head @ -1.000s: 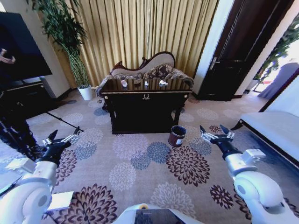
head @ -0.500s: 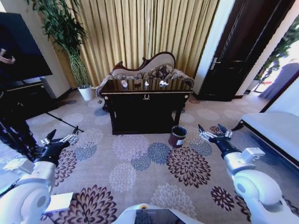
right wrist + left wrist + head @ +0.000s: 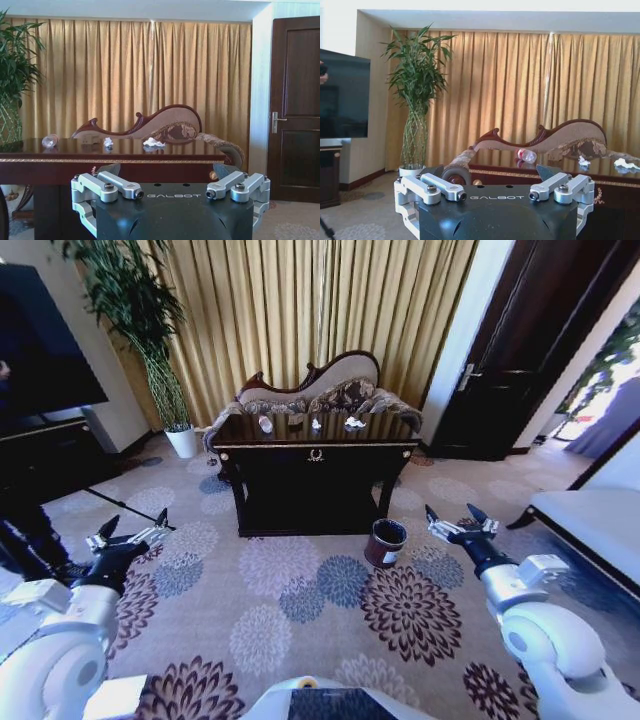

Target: Move to the front of the table and place the trash on the table into the trash bin.

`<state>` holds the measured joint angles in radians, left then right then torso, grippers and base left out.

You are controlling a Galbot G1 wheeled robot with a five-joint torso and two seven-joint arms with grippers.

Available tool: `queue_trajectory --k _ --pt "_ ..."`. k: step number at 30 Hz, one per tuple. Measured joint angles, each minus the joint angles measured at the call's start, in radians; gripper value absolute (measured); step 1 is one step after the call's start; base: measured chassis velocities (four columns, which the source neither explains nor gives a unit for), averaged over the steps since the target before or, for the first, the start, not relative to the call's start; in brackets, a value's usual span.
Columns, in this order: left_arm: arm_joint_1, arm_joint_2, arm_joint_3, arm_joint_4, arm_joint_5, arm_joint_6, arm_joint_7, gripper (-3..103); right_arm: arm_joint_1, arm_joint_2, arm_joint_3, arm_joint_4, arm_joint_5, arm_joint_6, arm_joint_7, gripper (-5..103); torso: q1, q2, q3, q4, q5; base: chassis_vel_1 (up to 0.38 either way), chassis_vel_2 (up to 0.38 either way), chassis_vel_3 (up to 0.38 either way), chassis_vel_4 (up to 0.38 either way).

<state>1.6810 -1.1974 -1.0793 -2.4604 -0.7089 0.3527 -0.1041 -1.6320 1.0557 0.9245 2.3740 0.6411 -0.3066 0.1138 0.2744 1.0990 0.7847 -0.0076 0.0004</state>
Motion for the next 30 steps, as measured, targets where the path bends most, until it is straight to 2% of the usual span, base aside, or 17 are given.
queue_trajectory --k 6,30 --pt "0.001 -0.002 -0.001 -0.004 0.000 -0.001 0.000 100 0.000 -0.002 0.001 0.002 0.003 0.000 0.000 100 0.000 0.000 0.000 0.0002 -0.0011 -0.149 0.171 0.146 -0.175" --pt "0.013 -0.014 -0.006 -0.014 0.000 -0.010 0.011 100 0.007 -0.007 -0.001 0.000 0.011 0.001 0.000 100 0.000 0.000 0.000 0.0002 -0.0007 -0.170 0.171 0.160 -0.164"
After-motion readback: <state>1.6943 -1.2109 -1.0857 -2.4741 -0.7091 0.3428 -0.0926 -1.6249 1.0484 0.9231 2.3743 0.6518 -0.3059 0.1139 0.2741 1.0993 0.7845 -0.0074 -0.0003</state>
